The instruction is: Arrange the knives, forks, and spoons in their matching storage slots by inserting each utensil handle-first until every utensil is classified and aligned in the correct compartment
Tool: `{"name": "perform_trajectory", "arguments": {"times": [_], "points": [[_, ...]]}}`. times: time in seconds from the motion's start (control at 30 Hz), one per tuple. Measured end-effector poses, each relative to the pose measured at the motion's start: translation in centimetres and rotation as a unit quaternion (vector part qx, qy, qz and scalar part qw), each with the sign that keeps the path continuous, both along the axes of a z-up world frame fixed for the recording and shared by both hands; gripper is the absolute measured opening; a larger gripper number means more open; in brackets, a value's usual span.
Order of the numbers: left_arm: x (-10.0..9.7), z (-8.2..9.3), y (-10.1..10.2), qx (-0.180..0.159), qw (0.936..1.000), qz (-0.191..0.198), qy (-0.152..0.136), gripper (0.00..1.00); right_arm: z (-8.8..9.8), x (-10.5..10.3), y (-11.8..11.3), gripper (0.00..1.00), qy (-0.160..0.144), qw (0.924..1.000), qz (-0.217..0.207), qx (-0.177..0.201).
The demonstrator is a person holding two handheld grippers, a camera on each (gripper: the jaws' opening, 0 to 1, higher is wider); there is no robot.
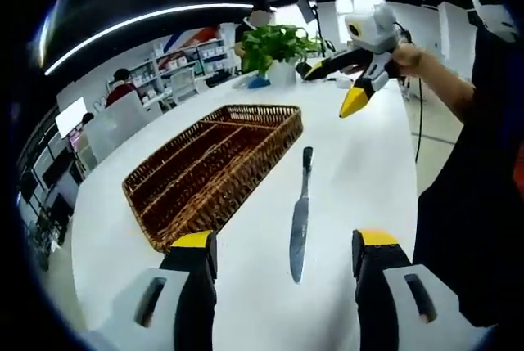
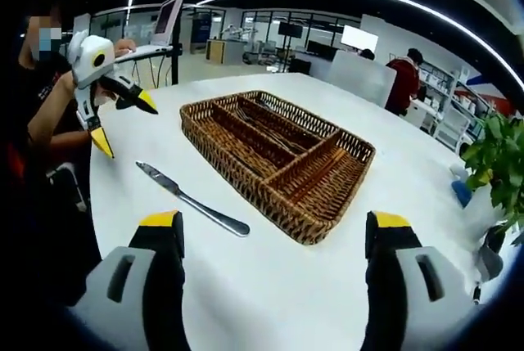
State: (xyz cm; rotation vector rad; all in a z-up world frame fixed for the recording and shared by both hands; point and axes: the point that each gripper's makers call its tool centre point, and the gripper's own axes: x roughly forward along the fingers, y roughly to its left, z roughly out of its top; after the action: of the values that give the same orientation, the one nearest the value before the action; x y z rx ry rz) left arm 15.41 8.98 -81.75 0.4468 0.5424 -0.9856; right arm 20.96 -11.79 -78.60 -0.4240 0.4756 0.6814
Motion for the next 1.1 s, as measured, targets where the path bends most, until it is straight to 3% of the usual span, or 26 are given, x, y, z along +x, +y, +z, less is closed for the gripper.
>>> {"name": "perform_trajectory", "arguments": {"times": [0.07, 0.13, 0.4, 0.6, 1.1], "points": [[0.3, -0.3, -0.3, 0.006, 1.0, -0.002, -0.001, 0.58, -0.1, -0.1, 0.1, 0.94, 0.002, 1.0, 0.003, 0.0], [0.5, -0.8, -0.5, 0.007, 0.9997, 0.007, 0.021, 0.51, -0.1, -0.2, 0.3, 0.93, 0.002, 1.0, 0.006, -0.002], [1.2, -2.1, -1.8, 0.031, 0.9976, 0.005, 0.061, 0.32, -0.6, -0.6, 0.6, 0.89, 0.01, 0.9997, 0.022, -0.009], [1.0, -3.6, -2.5, 0.061, 0.9936, -0.011, 0.095, 0.29, -0.8, -0.9, 1.3, 0.85, 0.011, 0.9991, 0.041, -0.01], [1.6, -5.2, -3.4, 0.114, 0.9852, -0.031, 0.124, 0.18, -1.6, -1.8, 3.6, 0.82, 0.021, 0.9957, 0.087, -0.025]]}}
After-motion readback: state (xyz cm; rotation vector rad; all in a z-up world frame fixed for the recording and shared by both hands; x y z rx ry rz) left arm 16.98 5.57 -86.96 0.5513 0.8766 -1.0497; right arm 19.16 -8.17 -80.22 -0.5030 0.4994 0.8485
